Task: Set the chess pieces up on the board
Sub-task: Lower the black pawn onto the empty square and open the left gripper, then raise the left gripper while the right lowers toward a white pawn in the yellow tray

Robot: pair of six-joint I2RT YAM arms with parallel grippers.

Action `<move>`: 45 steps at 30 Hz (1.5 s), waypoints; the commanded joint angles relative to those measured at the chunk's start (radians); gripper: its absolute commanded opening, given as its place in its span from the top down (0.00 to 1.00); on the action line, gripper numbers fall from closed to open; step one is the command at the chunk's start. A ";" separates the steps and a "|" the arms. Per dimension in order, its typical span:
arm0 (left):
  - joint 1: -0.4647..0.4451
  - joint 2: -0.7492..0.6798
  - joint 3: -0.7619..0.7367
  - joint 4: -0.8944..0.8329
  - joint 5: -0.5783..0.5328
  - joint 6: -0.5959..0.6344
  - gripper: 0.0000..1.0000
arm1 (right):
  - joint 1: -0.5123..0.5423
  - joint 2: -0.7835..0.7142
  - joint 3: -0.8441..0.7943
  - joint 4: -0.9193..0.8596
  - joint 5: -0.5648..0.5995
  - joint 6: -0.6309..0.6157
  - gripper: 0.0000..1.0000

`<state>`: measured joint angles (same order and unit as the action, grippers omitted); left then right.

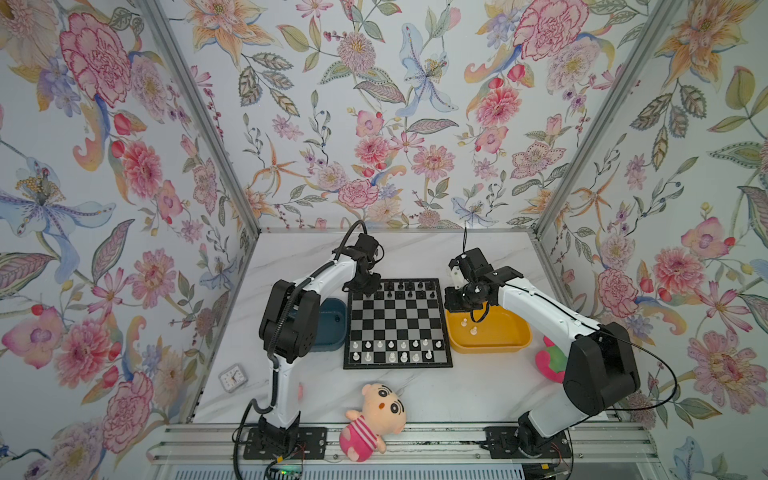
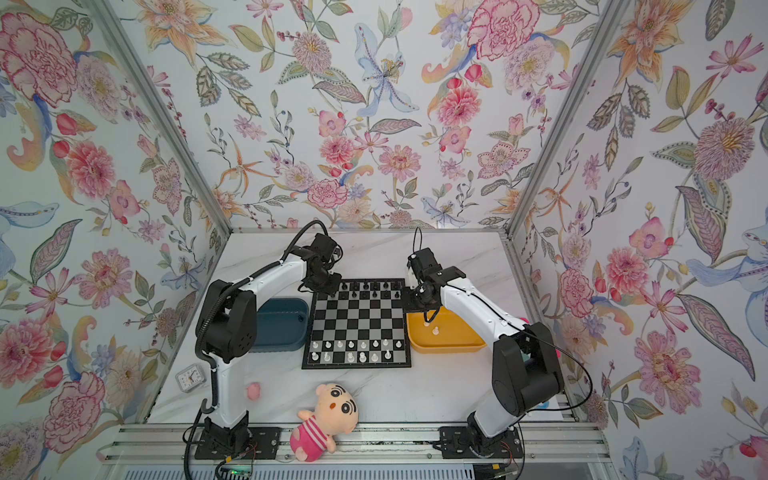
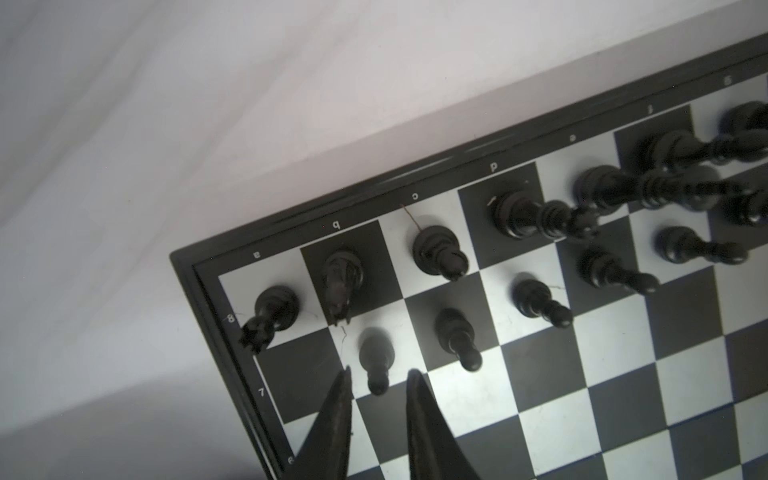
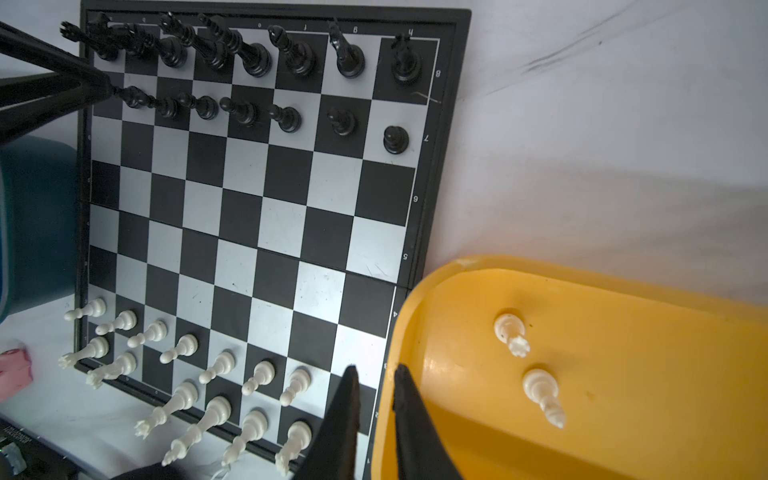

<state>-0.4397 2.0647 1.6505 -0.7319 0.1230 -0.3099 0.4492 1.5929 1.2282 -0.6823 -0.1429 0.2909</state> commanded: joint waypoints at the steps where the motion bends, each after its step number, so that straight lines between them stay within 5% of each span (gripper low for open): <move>1: -0.013 -0.060 0.029 -0.017 -0.017 0.006 0.74 | -0.006 -0.034 -0.007 0.004 0.004 0.012 0.81; 12: -0.013 -0.198 0.006 0.048 -0.006 0.032 0.74 | -0.055 -0.080 -0.003 -0.056 0.063 -0.013 0.80; 32: 0.012 -0.725 -0.566 0.760 0.027 0.040 0.69 | -0.134 -0.087 -0.121 -0.123 0.103 -0.033 0.78; 45: 0.051 -0.874 -0.749 0.931 0.020 0.012 0.64 | -0.162 -0.035 -0.130 -0.120 0.125 -0.048 0.76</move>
<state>-0.4015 1.2175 0.9264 0.1383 0.1501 -0.2802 0.2913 1.5311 1.0878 -0.7853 -0.0330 0.2619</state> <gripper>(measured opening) 0.362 0.237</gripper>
